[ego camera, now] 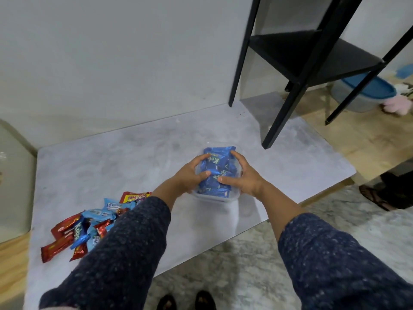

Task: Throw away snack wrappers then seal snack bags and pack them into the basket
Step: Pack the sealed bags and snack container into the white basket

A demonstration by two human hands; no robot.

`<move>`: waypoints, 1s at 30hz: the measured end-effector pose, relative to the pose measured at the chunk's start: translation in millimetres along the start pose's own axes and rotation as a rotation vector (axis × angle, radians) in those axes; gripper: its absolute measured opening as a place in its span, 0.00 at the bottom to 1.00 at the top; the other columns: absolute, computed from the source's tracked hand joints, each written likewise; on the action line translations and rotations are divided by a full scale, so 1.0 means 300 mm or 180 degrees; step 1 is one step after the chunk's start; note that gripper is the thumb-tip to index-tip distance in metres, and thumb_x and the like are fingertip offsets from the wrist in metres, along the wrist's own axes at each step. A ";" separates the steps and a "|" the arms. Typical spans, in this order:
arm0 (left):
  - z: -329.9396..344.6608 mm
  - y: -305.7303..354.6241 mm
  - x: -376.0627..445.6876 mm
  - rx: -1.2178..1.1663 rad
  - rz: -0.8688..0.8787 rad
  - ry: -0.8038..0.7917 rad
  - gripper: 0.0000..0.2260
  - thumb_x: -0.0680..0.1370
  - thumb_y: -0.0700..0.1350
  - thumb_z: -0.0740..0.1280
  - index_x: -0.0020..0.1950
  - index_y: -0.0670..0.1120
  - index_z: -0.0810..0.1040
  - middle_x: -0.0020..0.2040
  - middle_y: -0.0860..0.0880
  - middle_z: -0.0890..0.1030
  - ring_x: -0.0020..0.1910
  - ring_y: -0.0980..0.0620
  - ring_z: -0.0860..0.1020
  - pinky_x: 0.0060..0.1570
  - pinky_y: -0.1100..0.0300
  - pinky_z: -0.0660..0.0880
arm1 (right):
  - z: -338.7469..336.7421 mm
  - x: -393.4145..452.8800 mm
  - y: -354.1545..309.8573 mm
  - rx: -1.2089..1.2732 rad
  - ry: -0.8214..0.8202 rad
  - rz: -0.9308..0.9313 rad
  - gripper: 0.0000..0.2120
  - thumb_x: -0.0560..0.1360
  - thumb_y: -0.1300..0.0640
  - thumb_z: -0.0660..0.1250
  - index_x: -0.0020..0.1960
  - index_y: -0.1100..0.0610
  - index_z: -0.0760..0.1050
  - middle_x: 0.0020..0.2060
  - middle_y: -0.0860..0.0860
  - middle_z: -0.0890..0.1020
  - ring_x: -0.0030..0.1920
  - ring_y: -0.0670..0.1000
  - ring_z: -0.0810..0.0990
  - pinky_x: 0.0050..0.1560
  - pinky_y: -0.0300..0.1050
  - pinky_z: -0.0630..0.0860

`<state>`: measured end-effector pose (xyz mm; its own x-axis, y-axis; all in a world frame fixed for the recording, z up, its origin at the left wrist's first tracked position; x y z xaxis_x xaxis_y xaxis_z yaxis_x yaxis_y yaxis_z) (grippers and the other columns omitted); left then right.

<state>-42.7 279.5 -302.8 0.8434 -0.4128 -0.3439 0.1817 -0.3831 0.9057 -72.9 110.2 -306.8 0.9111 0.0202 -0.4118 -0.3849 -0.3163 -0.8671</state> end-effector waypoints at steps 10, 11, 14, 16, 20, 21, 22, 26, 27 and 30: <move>-0.351 0.189 -0.203 -0.0045 -0.0055 0.0855 0.22 0.78 0.49 0.65 0.69 0.63 0.64 0.66 0.45 0.71 0.58 0.41 0.76 0.45 0.45 0.78 | 0.155 0.031 -0.447 -0.0248 -0.0522 -0.0674 0.46 0.64 0.51 0.78 0.73 0.40 0.54 0.68 0.50 0.68 0.61 0.55 0.76 0.40 0.45 0.81; -0.404 0.209 -0.242 -0.0076 -0.0045 0.0953 0.22 0.78 0.49 0.65 0.69 0.63 0.64 0.66 0.45 0.71 0.58 0.41 0.76 0.46 0.45 0.78 | 0.191 0.025 -0.510 -0.0275 -0.0574 -0.0783 0.46 0.64 0.51 0.78 0.72 0.40 0.54 0.69 0.50 0.68 0.61 0.55 0.75 0.41 0.46 0.81; -0.570 0.258 -0.378 -0.0093 0.0044 0.1288 0.22 0.78 0.48 0.65 0.69 0.62 0.65 0.67 0.45 0.71 0.58 0.41 0.76 0.43 0.47 0.77 | 0.321 -0.006 -0.694 -0.0374 -0.0738 -0.1120 0.45 0.64 0.52 0.78 0.72 0.41 0.54 0.68 0.50 0.69 0.61 0.55 0.75 0.40 0.47 0.81; -0.680 0.280 -0.484 -0.0050 0.0100 0.1502 0.22 0.78 0.48 0.65 0.69 0.62 0.65 0.66 0.45 0.71 0.57 0.42 0.77 0.45 0.46 0.77 | 0.423 -0.036 -0.807 -0.0421 -0.0860 -0.1332 0.45 0.65 0.52 0.78 0.73 0.41 0.54 0.68 0.49 0.69 0.60 0.54 0.75 0.36 0.43 0.80; -0.893 0.271 -0.720 -0.0093 0.0158 0.1838 0.22 0.78 0.46 0.65 0.69 0.62 0.65 0.65 0.44 0.73 0.57 0.40 0.77 0.49 0.42 0.76 | 0.673 -0.113 -0.988 -0.0460 -0.1083 -0.1658 0.45 0.65 0.53 0.77 0.73 0.41 0.54 0.67 0.49 0.68 0.60 0.54 0.75 0.35 0.44 0.79; -0.946 0.259 -0.782 -0.0117 0.0165 0.1926 0.22 0.78 0.46 0.65 0.69 0.62 0.65 0.64 0.43 0.74 0.57 0.40 0.78 0.49 0.41 0.76 | 0.743 -0.135 -1.025 -0.0475 -0.1123 -0.1734 0.45 0.65 0.52 0.77 0.73 0.41 0.54 0.67 0.49 0.68 0.59 0.55 0.75 0.36 0.44 0.80; -0.998 0.243 -0.845 -0.0109 0.0168 0.2008 0.22 0.78 0.46 0.66 0.69 0.62 0.65 0.64 0.43 0.74 0.57 0.40 0.78 0.49 0.41 0.77 | 0.817 -0.157 -1.060 -0.0480 -0.1165 -0.1802 0.45 0.65 0.52 0.77 0.73 0.41 0.54 0.67 0.49 0.68 0.59 0.54 0.75 0.36 0.45 0.80; -1.203 0.147 -1.098 0.0069 0.0117 0.2207 0.23 0.78 0.47 0.66 0.70 0.61 0.65 0.65 0.42 0.73 0.58 0.39 0.77 0.52 0.38 0.76 | 1.136 -0.242 -1.154 -0.0420 -0.1349 -0.1965 0.45 0.65 0.52 0.78 0.73 0.41 0.54 0.68 0.50 0.68 0.59 0.55 0.76 0.38 0.47 0.81; -1.256 0.114 -1.162 0.0074 0.0091 0.2238 0.23 0.78 0.47 0.66 0.70 0.61 0.65 0.65 0.42 0.73 0.57 0.39 0.77 0.51 0.36 0.76 | 1.221 -0.263 -1.172 -0.0404 -0.1383 -0.1994 0.45 0.65 0.52 0.78 0.73 0.42 0.54 0.68 0.50 0.68 0.59 0.55 0.75 0.39 0.47 0.81; -1.408 0.009 -1.342 0.0063 0.0013 0.2313 0.22 0.78 0.47 0.66 0.69 0.62 0.65 0.66 0.44 0.72 0.57 0.40 0.77 0.50 0.36 0.77 | 1.471 -0.321 -1.215 -0.0390 -0.1473 -0.2085 0.46 0.64 0.50 0.78 0.73 0.42 0.53 0.66 0.48 0.68 0.58 0.51 0.75 0.43 0.43 0.79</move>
<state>-168.3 793.6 -57.3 0.9682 0.2362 -0.0826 0.1744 -0.4004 0.8996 -85.6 642.1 -74.8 0.7821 0.6191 0.0713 0.2488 -0.2053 -0.9465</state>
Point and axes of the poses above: each hand's wrist, its own x-axis towards the middle knuckle, its own z-axis out of the palm, y = z × x, the point moved 6 cm from there along x, towards the middle knuckle
